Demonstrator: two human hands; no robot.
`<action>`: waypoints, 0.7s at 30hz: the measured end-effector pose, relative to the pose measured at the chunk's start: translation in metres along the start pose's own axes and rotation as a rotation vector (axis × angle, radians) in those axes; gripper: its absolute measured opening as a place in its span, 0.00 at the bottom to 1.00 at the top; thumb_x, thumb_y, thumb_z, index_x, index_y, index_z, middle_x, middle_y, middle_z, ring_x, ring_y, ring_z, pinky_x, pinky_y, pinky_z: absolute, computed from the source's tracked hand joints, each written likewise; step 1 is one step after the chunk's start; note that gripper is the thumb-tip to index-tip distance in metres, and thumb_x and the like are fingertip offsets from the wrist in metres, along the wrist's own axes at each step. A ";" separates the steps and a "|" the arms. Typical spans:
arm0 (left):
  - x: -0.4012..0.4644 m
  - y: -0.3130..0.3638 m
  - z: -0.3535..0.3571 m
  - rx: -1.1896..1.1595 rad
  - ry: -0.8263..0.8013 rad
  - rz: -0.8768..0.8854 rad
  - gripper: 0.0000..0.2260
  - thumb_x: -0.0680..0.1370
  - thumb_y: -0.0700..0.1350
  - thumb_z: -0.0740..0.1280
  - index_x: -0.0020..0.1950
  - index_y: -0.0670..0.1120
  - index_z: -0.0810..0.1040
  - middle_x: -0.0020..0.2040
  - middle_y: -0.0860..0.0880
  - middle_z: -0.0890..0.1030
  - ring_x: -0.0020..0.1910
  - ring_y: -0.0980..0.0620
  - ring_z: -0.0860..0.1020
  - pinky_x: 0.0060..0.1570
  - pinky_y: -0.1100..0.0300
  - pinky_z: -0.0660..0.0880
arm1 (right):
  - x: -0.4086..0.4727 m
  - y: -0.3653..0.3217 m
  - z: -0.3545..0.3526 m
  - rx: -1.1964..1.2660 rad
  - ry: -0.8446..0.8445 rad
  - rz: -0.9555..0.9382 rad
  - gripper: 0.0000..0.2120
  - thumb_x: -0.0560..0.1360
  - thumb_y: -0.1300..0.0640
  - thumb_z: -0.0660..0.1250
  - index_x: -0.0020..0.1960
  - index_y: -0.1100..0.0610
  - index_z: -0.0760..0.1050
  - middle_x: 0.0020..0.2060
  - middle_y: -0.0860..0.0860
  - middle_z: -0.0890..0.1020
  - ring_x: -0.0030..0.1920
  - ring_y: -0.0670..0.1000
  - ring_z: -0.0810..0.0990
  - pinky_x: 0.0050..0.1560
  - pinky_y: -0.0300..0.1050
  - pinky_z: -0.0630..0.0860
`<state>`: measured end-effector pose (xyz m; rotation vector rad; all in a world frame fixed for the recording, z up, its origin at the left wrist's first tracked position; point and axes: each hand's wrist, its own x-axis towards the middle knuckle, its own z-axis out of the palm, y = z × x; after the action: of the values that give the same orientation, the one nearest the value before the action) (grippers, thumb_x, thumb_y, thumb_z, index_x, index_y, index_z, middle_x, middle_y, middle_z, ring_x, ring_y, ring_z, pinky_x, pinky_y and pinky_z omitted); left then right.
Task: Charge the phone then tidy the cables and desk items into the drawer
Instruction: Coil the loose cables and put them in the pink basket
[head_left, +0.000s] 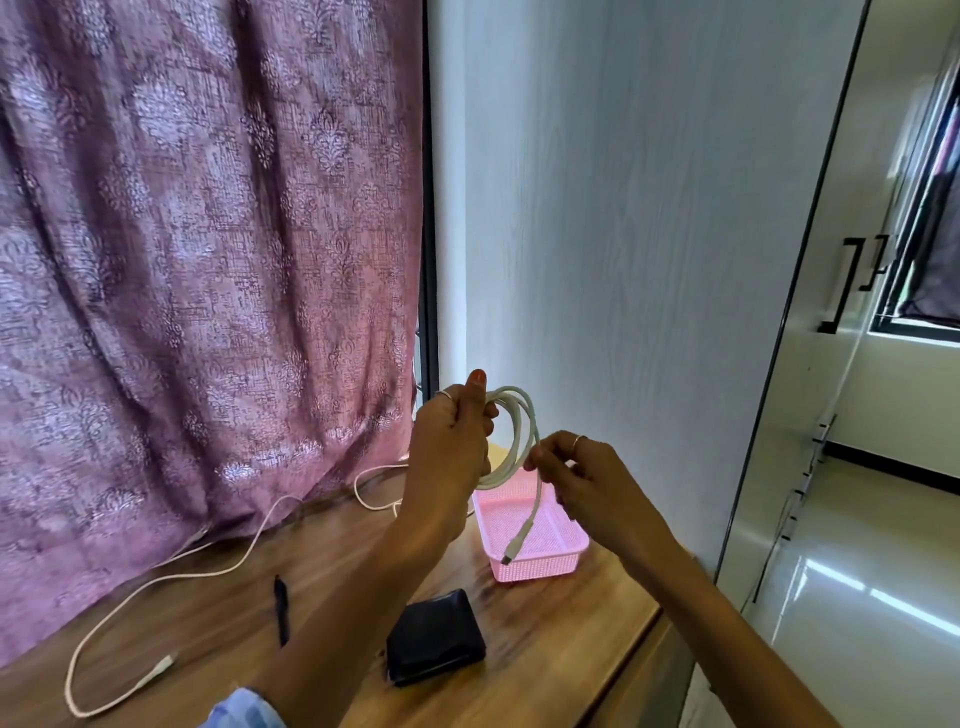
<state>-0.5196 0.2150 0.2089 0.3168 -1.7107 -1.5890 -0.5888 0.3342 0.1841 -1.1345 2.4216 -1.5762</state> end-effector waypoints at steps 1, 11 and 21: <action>-0.002 -0.001 0.002 -0.011 -0.004 -0.017 0.18 0.81 0.53 0.57 0.37 0.43 0.74 0.25 0.54 0.66 0.18 0.59 0.62 0.20 0.67 0.61 | -0.001 0.002 -0.003 -0.006 0.002 0.024 0.10 0.80 0.56 0.60 0.42 0.52 0.76 0.33 0.48 0.78 0.30 0.47 0.76 0.34 0.37 0.75; -0.016 -0.003 0.016 0.076 -0.078 -0.056 0.17 0.81 0.53 0.57 0.37 0.47 0.74 0.28 0.53 0.69 0.25 0.57 0.67 0.25 0.66 0.65 | -0.020 -0.007 -0.005 0.800 0.279 0.217 0.07 0.79 0.61 0.60 0.49 0.62 0.76 0.35 0.54 0.82 0.34 0.49 0.83 0.38 0.38 0.80; -0.027 -0.013 0.012 0.100 -0.107 -0.105 0.17 0.81 0.53 0.56 0.37 0.46 0.74 0.28 0.52 0.69 0.25 0.57 0.66 0.26 0.66 0.65 | -0.030 -0.001 -0.008 1.310 0.142 0.412 0.08 0.79 0.61 0.60 0.46 0.64 0.75 0.31 0.55 0.76 0.25 0.46 0.76 0.27 0.35 0.76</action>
<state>-0.5133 0.2392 0.1883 0.3827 -1.8869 -1.6248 -0.5694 0.3585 0.1784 -0.2388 0.9789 -2.3669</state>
